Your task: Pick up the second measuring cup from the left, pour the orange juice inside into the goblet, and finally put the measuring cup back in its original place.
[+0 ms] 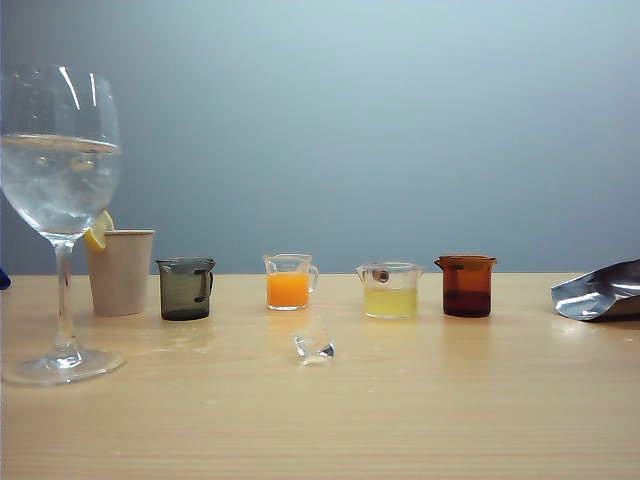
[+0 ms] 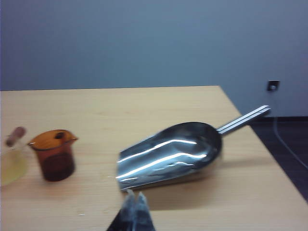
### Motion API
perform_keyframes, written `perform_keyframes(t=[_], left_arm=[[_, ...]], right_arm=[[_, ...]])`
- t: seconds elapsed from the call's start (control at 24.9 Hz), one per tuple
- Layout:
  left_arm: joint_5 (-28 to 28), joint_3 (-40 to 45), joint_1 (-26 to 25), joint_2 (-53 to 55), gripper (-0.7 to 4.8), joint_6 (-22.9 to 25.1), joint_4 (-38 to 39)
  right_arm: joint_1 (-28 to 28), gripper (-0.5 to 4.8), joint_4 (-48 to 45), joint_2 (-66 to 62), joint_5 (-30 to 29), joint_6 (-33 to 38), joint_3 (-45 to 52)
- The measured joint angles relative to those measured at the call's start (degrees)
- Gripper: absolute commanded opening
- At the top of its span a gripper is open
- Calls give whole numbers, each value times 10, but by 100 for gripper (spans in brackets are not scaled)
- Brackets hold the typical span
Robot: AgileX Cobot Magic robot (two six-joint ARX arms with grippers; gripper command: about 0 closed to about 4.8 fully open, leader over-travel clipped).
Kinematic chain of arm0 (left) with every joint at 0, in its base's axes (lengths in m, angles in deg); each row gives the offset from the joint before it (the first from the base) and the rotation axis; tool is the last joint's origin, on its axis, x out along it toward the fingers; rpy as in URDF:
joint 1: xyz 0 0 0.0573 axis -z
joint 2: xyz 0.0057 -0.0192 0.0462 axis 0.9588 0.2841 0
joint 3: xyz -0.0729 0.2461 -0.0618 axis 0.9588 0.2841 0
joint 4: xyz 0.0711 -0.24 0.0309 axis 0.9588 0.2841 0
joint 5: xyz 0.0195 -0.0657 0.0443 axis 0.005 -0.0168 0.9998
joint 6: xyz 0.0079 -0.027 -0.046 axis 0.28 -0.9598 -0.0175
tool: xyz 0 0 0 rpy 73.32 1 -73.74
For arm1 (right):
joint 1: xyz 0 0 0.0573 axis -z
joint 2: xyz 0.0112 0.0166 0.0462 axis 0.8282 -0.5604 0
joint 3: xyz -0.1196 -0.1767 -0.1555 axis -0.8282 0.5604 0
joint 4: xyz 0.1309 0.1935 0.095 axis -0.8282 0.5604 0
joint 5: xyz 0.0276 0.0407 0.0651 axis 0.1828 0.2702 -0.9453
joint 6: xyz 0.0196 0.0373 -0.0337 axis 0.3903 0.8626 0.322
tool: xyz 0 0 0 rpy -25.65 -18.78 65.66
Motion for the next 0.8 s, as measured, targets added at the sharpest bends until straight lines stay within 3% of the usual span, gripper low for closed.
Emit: perform_keyframes(t=[0.08,0.36,0.56,0.68,0.8], left_arm=[[1,3,0,0,-6,0,-3],[1,20,0,0,-6,0,3],[12,-128,0,6,-5,-10,30],[13,-209,0,70,-5,-25,149],[12,-260,0,122,-5,-25,178]], right_arm=[[0,-6,7,0,24,0,0],[-1,-6,30,0,26,3,-15],[-52,-6,52,-43,30,50,-194],[-97,-6,112,-172,31,58,-292],[-135,-6,80,-247,31,61,-340]])
